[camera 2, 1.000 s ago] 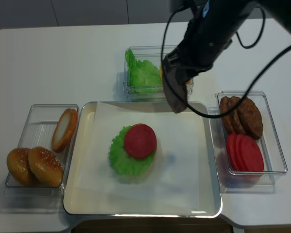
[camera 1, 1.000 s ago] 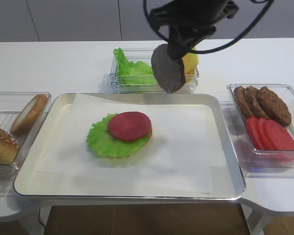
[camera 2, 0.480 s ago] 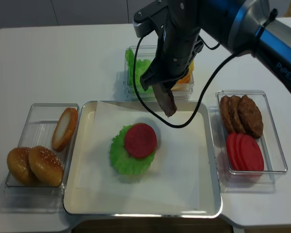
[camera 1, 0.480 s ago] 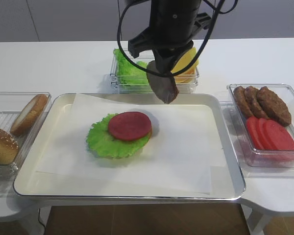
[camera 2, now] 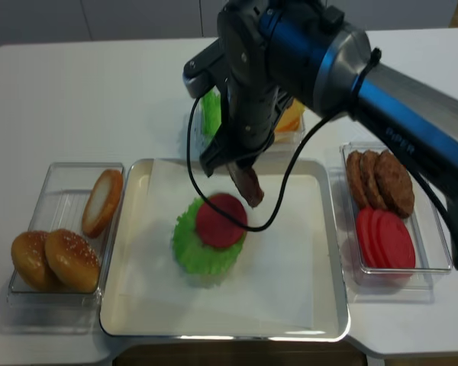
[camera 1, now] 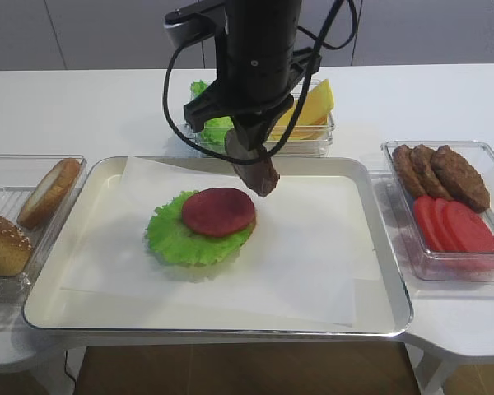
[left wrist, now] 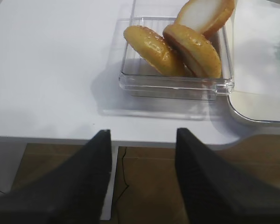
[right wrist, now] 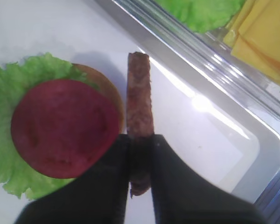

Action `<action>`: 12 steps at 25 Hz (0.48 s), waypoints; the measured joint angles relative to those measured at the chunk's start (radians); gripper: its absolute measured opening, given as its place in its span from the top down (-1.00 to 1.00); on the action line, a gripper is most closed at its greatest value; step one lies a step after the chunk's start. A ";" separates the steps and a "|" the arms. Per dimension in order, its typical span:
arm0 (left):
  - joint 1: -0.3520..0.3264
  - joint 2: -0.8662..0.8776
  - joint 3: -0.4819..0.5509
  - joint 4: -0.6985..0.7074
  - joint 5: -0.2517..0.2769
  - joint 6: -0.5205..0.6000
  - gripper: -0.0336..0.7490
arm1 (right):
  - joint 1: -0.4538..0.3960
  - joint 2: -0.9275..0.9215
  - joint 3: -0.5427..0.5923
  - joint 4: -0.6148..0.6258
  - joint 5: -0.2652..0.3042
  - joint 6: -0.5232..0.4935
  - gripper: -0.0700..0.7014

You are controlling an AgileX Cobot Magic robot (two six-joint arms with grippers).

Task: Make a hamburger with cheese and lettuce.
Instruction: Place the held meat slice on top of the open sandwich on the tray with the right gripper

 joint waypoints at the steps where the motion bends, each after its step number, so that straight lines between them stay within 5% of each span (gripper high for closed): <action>1: 0.000 0.000 0.000 0.000 0.000 0.000 0.06 | 0.000 0.000 -0.004 -0.002 0.000 0.003 0.53; 12: 0.000 0.000 0.000 0.000 0.000 0.000 0.06 | 0.068 0.000 -0.012 -0.086 -0.002 0.020 0.53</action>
